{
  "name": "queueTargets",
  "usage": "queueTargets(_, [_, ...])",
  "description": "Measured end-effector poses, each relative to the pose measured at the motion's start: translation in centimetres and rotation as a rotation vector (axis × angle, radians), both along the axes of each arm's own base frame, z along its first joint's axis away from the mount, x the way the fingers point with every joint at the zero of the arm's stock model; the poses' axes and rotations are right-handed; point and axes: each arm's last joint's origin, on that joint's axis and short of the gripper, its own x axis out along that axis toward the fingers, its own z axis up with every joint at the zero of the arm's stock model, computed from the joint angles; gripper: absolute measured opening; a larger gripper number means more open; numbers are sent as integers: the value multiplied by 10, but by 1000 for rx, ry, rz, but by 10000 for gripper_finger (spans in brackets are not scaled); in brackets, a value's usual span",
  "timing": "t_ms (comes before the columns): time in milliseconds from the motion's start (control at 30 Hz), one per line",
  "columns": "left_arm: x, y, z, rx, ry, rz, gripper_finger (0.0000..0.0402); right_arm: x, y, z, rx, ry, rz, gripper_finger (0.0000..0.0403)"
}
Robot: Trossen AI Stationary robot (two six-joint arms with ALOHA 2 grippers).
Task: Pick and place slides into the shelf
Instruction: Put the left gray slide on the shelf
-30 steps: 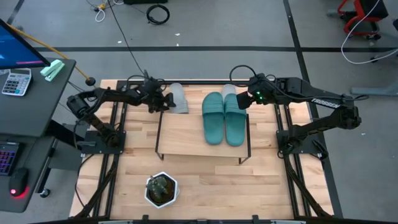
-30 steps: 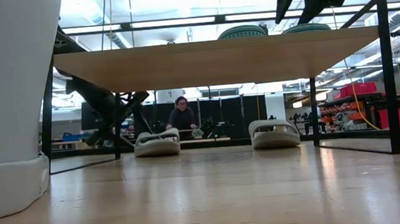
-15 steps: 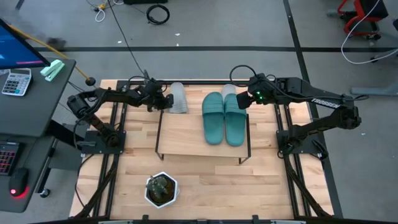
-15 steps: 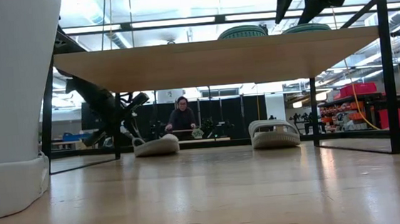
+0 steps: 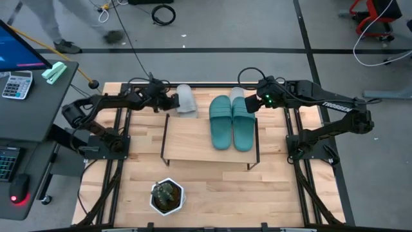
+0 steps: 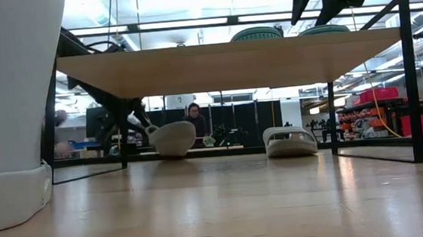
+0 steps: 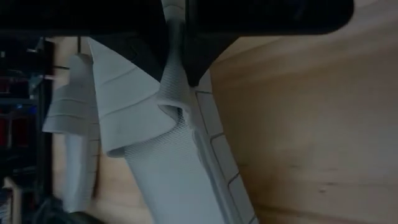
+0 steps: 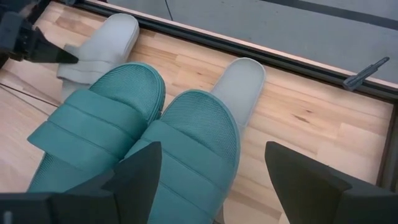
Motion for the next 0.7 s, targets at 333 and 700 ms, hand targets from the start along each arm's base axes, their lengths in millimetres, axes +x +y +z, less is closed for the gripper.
queueTargets(333, [-7,5,28,127,-78,53,27,0,0,0,-2,2,2,293])
queueTargets(700, [-28,19,72,228,-209,109,27,0,1,0,-9,6,8,293])
